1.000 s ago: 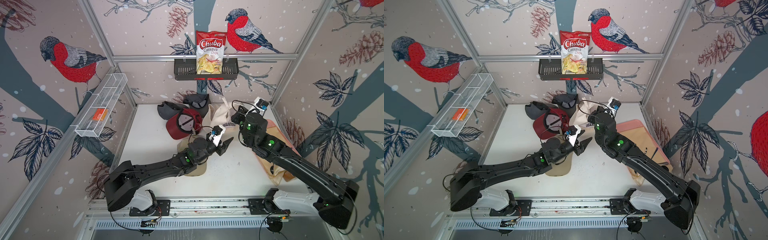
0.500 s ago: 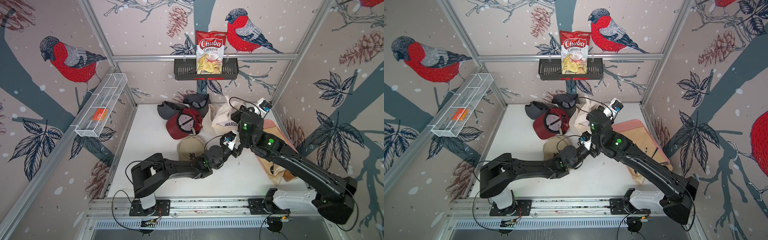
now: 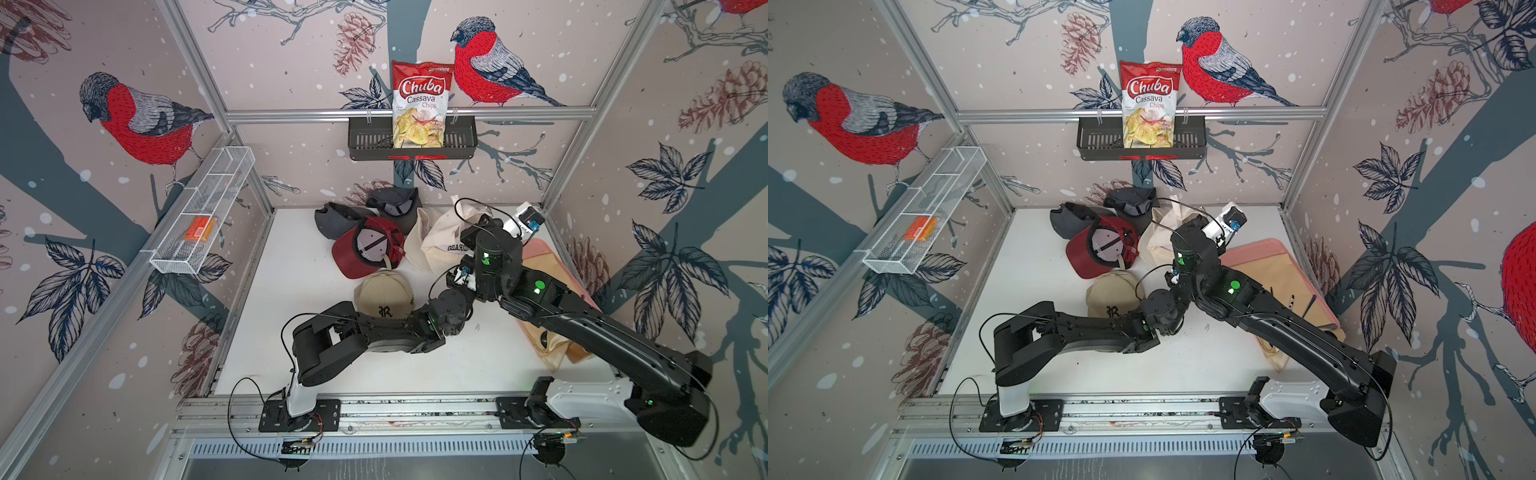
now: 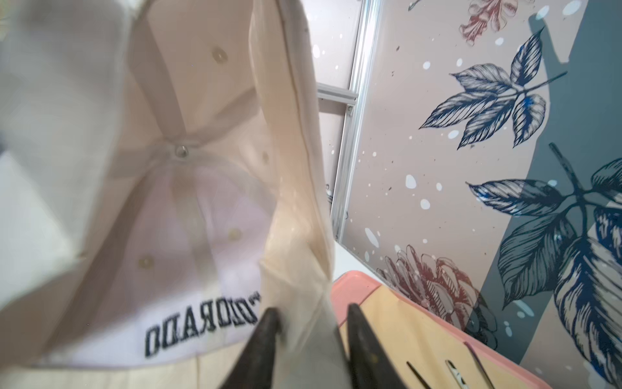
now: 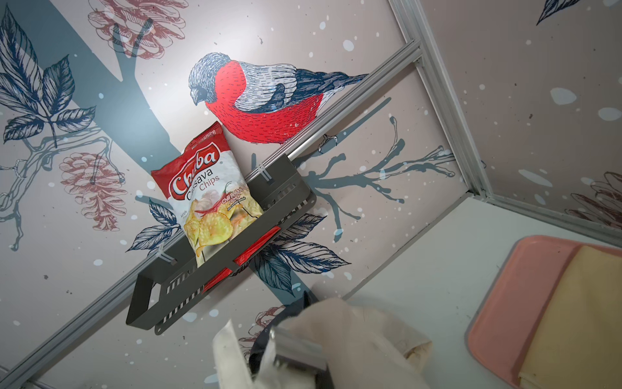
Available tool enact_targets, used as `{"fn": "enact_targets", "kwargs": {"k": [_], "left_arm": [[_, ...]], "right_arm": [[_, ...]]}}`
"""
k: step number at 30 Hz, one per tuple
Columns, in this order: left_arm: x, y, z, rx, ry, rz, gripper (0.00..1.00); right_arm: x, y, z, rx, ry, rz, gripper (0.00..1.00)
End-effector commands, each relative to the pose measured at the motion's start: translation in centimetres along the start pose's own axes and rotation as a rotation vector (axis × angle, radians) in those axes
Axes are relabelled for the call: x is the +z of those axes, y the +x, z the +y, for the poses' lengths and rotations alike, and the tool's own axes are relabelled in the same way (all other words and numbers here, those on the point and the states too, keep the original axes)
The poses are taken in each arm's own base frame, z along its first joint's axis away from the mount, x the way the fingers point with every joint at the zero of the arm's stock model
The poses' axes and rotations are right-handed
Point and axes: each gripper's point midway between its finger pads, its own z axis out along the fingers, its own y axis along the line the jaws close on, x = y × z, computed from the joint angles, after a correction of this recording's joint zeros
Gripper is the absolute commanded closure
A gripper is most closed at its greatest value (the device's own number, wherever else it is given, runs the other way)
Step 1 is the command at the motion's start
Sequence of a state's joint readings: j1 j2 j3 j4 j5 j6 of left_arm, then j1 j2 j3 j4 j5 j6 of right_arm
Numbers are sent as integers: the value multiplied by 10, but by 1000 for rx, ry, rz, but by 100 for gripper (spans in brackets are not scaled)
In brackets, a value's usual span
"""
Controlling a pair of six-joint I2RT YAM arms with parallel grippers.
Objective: Open the adjustable buckle of the baseball cap
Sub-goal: Place the baseball cap at the center of the board.
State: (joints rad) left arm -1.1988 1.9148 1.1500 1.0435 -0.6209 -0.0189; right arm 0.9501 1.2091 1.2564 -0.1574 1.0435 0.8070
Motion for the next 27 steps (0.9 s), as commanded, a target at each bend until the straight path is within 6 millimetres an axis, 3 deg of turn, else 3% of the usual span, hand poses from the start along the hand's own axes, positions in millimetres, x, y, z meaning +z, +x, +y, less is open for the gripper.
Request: {"fn": "enact_targets", "kwargs": {"k": [1, 4, 11, 14, 17, 23, 27], "left_arm": [[-10, -9, 4, 15, 20, -18, 88], [-23, -14, 11, 34, 26, -20, 100], [-42, -22, 15, 93, 107, 20, 100], [-44, -24, 11, 79, 214, 80, 100], [-47, -21, 20, -28, 318, 182, 100], [-54, -37, 32, -203, 515, 345, 100], [-56, -26, 42, -403, 590, 466, 100]], "right_arm": [[-1, -3, 6, 0, -45, -10, 100], [1, -2, 3, -4, -61, -4, 100], [8, -7, 0, -26, -107, 11, 98], [8, -9, 2, -63, -156, 24, 87], [8, -11, 5, -105, -226, 34, 71], [7, -19, 8, -186, -302, 46, 44], [5, -24, 3, -235, -310, 43, 35]]}}
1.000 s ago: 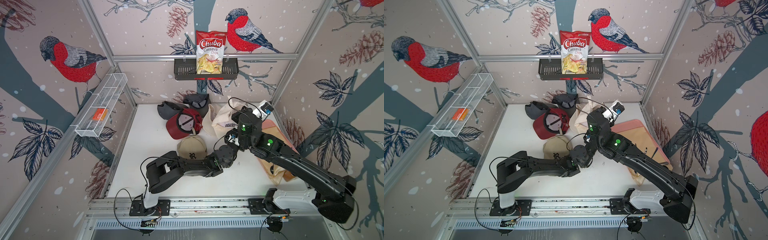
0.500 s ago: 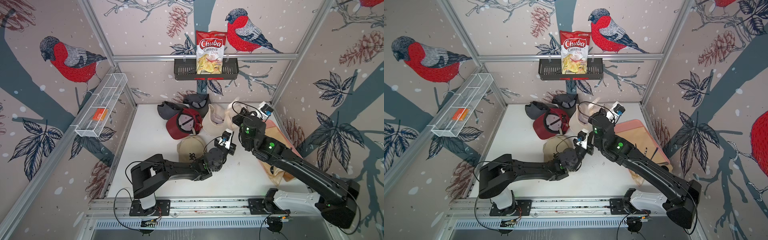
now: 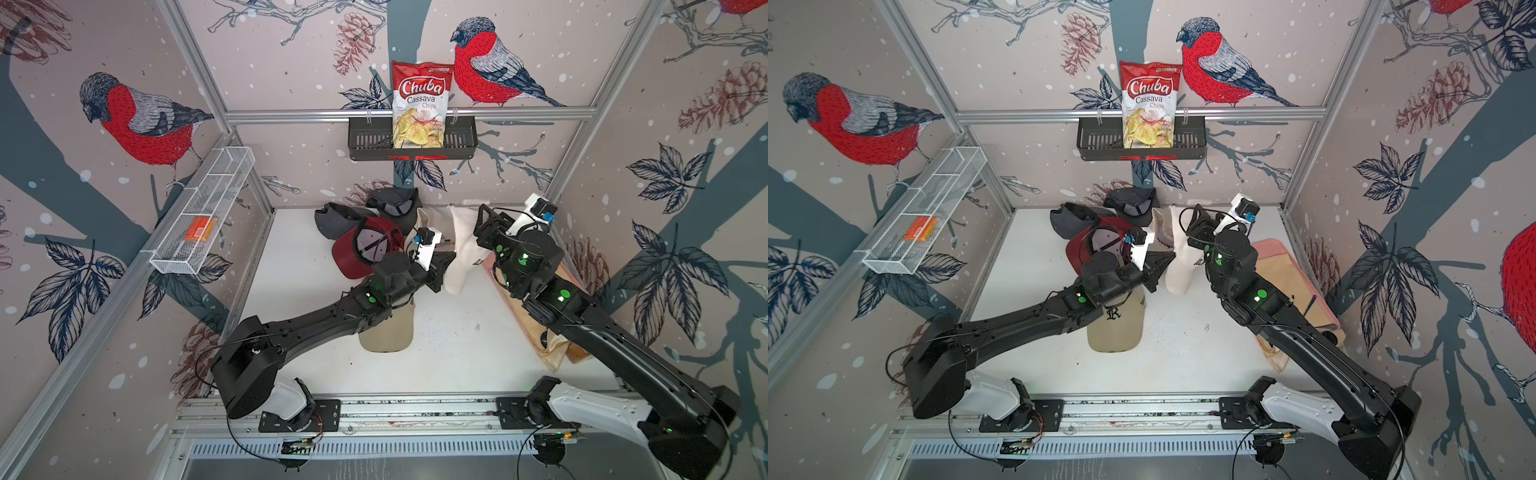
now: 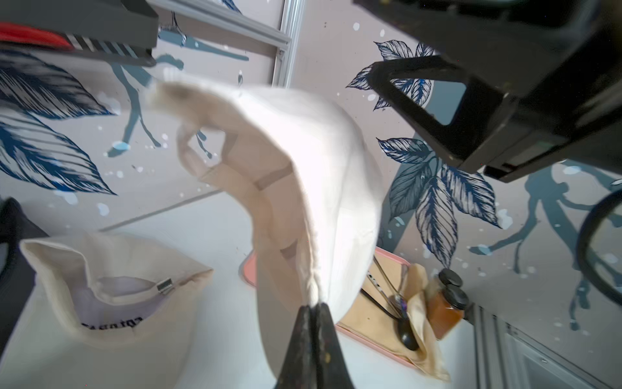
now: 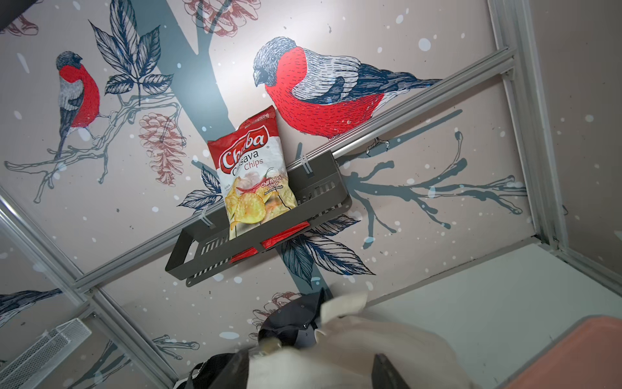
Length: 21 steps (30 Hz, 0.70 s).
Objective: Open the adjustable buckle of the baseball cap
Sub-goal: Place the baseball cap at the center of the board.
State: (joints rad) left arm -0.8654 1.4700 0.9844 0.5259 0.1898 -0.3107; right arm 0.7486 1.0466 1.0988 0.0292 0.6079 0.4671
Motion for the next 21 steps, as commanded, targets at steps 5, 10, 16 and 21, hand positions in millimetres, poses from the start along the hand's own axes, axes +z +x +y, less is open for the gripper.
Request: {"fn": "enact_targets", "kwargs": {"k": [5, 10, 16, 21], "left_arm": [[6, 21, -15, -451, 253, 126, 100], [6, 48, 0, -707, 241, 99, 100], [0, 85, 12, -873, 161, 110, 100], [-7, 122, 15, -1015, 115, 163, 100]], "right_arm": [[-14, -11, -10, -82, -13, -15, 32], [-27, -9, -32, -80, 23, -16, 31], [-29, 11, -46, -91, 44, 34, 31], [-25, 24, -52, -100, 48, 68, 30]]}}
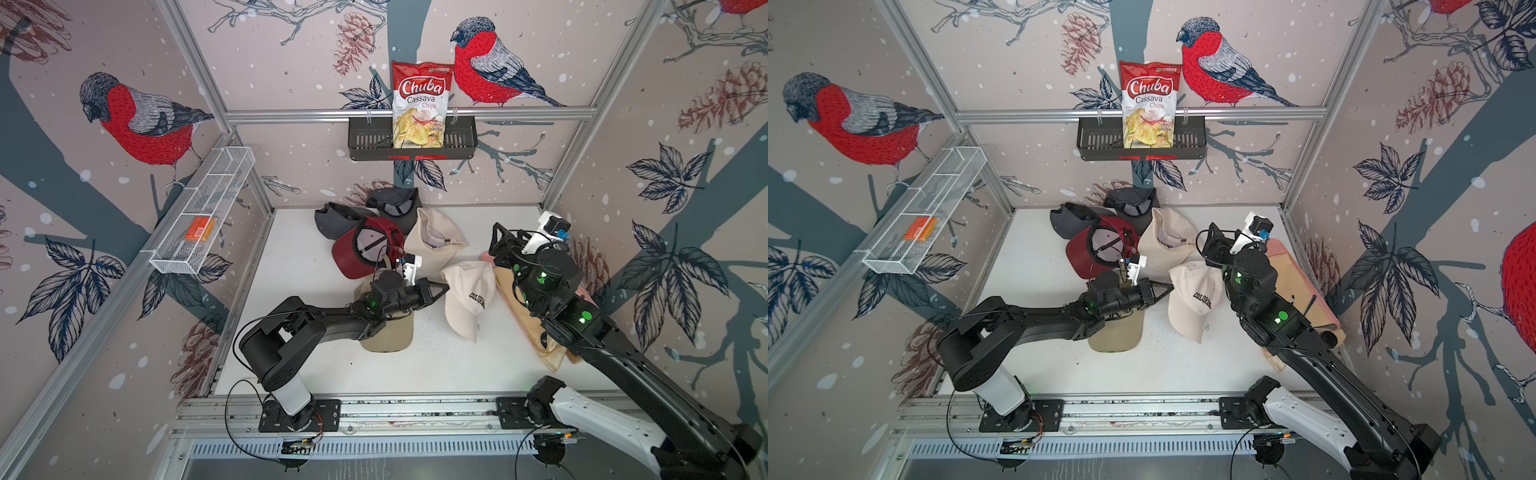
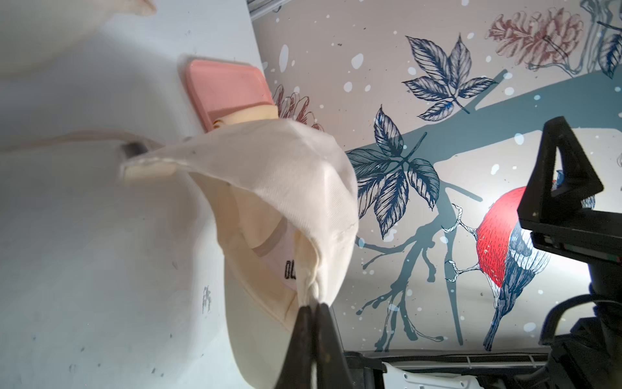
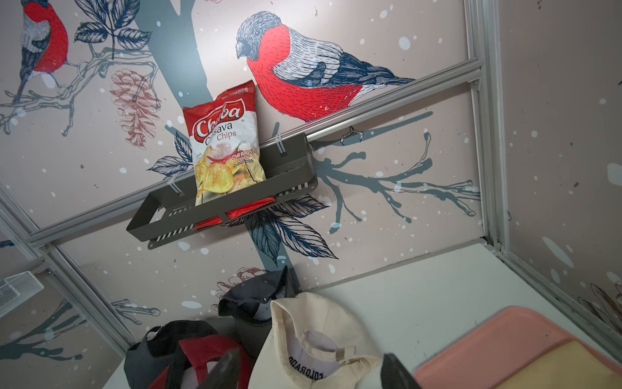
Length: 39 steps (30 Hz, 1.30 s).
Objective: Open the adjustable buckle of the baseball cap
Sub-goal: Place the baseball cap at the center of the board.
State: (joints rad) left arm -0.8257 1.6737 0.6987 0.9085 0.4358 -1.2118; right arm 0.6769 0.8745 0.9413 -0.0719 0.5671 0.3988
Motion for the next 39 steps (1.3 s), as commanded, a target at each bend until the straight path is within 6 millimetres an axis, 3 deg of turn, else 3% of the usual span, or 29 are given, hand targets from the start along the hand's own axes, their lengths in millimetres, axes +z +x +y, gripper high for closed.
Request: {"fn": "enact_targets", "kwargs": {"k": [1, 4, 7, 9, 11, 16, 20, 26, 29, 33, 34, 39], "left_arm": [[-5, -1, -2, -107, 37, -46, 100], [-18, 7, 28, -205, -43, -73, 100], [-27, 11, 45, -263, -94, -96, 100], [-32, 12, 52, -279, -132, -106, 95], [-37, 13, 58, -297, -163, -116, 80], [-45, 13, 59, -298, -186, -112, 48], [-54, 3, 53, -244, -227, -127, 32], [-67, -7, 43, -126, -322, -84, 22], [-67, -27, 27, 35, -363, -85, 22], [-56, -76, 1, 328, -441, -57, 24], [-51, -96, -9, 401, -470, -56, 25], [-22, -171, -2, 658, -618, -63, 29]], "right_arm": [[2, 5, 0, 13, -8, 16, 30], [3, 7, -3, 8, -4, 23, 30], [4, 11, -8, 7, 0, 33, 30], [6, 17, -10, 8, 0, 48, 30], [8, 24, -12, 10, 1, 64, 30], [17, 48, -23, -4, 17, 129, 29], [26, 65, -35, 0, 26, 187, 28], [43, 80, -50, 21, 17, 237, 28], [52, 89, -50, 13, -3, 270, 27], [67, 104, -48, 6, -34, 330, 27], [69, 107, -49, 3, -37, 343, 27], [76, 112, -52, -5, -37, 368, 27]]}}
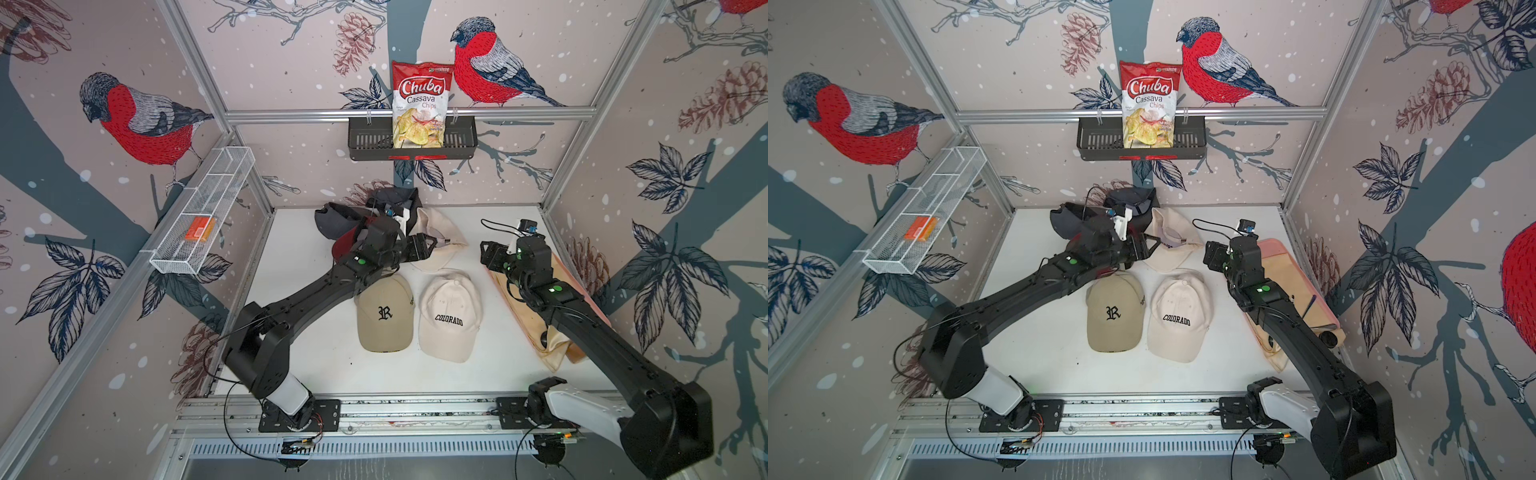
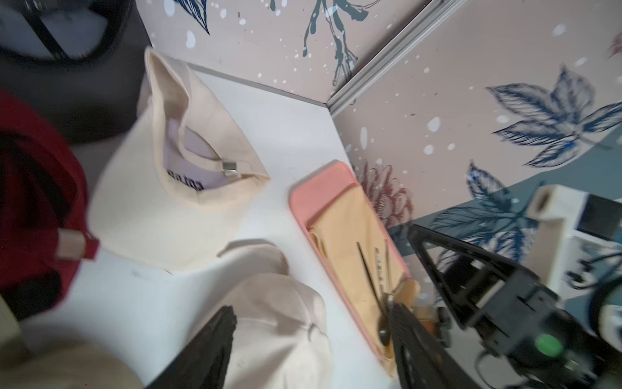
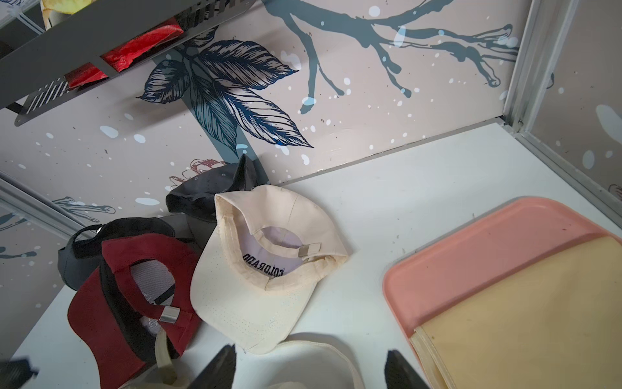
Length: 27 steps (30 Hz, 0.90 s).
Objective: Open the adjustable buckle of the baseball cap
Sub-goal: Place the baseball cap at the center of the board, then pick up the baseball cap from the center of the board.
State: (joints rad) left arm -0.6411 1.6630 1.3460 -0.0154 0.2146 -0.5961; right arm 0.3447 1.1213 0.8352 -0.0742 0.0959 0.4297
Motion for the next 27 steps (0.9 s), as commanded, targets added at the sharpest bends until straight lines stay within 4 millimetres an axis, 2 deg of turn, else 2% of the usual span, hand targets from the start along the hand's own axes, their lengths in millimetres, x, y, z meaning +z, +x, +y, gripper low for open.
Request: {"fn": "enact_targets", "kwargs": {"k": [1, 4, 6, 10, 15, 22, 23, 25, 27], "left_arm": [[27, -3, 44, 264, -172, 89, 30], [59, -25, 68, 352, -261, 93, 34], [78, -33, 82, 374, -279, 109, 35], [105, -49, 111, 368, -312, 89, 37], [134, -47, 134, 385, -331, 100, 40], [155, -35, 149, 370, -297, 113, 47], [157, -33, 152, 363, -296, 116, 51], [161, -31, 154, 359, -295, 115, 70], [165, -30, 148, 355, -258, 113, 87]], "right_arm": [[1, -9, 8, -14, -44, -18, 27], [0, -9, 4, -23, -31, -9, 27], [-1, -8, -1, -24, -20, -2, 27], [2, -4, -8, -14, -12, 13, 27], [12, 0, -10, -12, -13, 48, 27], [29, 10, -9, 0, -26, 95, 27], [29, 9, -7, 3, -34, 98, 27], [37, 16, -8, 6, -33, 129, 27], [40, 17, -7, 8, -37, 138, 27]]}}
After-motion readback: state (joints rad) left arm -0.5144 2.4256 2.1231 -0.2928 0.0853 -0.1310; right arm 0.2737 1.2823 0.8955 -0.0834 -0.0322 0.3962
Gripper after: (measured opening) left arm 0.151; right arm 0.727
